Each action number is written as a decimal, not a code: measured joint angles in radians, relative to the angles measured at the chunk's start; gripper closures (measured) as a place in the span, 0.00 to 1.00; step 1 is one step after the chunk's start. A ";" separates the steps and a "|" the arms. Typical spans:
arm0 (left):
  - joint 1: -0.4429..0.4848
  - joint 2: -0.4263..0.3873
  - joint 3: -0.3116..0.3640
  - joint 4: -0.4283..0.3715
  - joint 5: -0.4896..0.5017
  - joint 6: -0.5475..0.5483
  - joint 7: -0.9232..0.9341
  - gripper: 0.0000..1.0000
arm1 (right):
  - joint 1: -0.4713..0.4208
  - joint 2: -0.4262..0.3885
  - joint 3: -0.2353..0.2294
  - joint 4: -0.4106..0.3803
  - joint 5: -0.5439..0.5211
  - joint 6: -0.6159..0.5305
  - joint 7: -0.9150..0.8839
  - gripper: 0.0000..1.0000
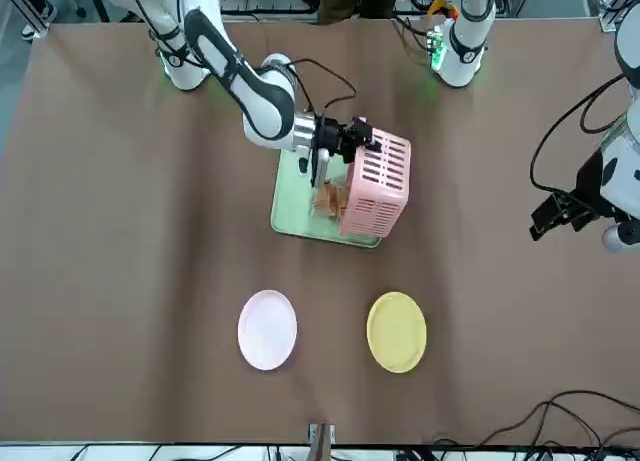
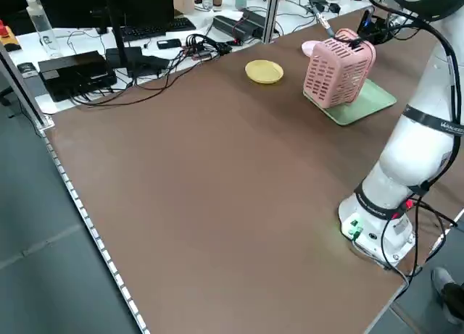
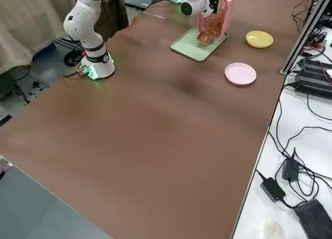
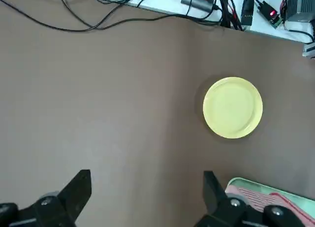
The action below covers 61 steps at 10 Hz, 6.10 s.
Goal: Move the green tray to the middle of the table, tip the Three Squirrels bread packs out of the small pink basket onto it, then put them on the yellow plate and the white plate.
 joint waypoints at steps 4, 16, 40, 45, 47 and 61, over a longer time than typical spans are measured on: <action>0.000 0.000 0.000 0.000 0.000 0.000 0.000 0.00 | -0.006 -0.024 -0.018 -0.076 0.031 -0.103 -0.056 0.93; 0.001 0.000 0.002 0.001 0.000 0.000 0.000 0.00 | -0.081 -0.198 -0.097 -0.326 0.044 -0.331 -0.084 0.93; 0.000 0.000 0.002 0.001 0.000 -0.007 0.000 0.00 | -0.025 -0.140 -0.227 -0.427 0.145 -0.812 -0.335 0.93; 0.007 0.001 0.002 0.001 0.000 -0.013 0.000 0.00 | 0.007 -0.029 -0.238 -0.341 0.166 -0.877 -0.391 0.93; 0.009 0.000 0.002 0.001 0.000 -0.052 0.000 0.00 | 0.015 -0.002 -0.238 -0.303 0.173 -0.881 -0.396 0.93; 0.020 -0.002 0.002 0.005 0.000 -0.067 0.000 0.00 | 0.080 0.104 -0.239 -0.084 0.293 -0.862 -0.395 0.93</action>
